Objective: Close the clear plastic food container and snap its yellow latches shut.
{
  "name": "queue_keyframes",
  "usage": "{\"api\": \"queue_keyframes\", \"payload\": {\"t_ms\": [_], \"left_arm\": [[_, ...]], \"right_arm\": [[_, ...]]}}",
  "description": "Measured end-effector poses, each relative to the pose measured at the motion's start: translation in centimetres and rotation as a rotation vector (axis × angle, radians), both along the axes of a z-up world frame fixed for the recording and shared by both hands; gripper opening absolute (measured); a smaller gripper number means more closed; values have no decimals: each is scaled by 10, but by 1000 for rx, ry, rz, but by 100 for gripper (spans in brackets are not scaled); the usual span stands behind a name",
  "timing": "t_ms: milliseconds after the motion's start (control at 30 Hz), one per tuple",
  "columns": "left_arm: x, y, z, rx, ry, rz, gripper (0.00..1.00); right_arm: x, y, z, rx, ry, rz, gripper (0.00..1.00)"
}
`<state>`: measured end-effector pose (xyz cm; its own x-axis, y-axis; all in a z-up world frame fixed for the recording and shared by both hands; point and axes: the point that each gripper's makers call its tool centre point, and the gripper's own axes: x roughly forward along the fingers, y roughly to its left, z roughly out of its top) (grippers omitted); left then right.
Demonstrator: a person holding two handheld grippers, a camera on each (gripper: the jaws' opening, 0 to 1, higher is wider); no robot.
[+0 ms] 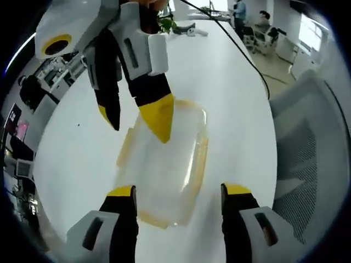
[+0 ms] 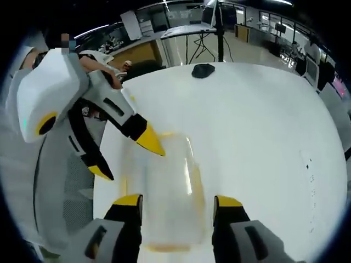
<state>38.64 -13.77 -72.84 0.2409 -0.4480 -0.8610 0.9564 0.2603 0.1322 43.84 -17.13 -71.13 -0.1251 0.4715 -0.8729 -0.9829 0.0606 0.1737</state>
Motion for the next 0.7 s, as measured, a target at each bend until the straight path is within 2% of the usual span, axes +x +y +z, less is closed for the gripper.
{"api": "queue_keyframes", "payload": {"t_ms": [100, 300, 467, 700], "left_arm": [[2, 2, 2, 2, -6, 4, 61], [6, 6, 3, 11, -7, 0, 66], [9, 13, 1, 33, -10, -7, 67], [13, 19, -4, 56, -4, -22, 70]], "right_arm": [[-2, -4, 3, -9, -35, 23, 52], [-6, -13, 4, -22, -62, 21, 57], [-10, -20, 7, -13, -72, 8, 57], [-21, -29, -2, -26, -95, 13, 64]]}}
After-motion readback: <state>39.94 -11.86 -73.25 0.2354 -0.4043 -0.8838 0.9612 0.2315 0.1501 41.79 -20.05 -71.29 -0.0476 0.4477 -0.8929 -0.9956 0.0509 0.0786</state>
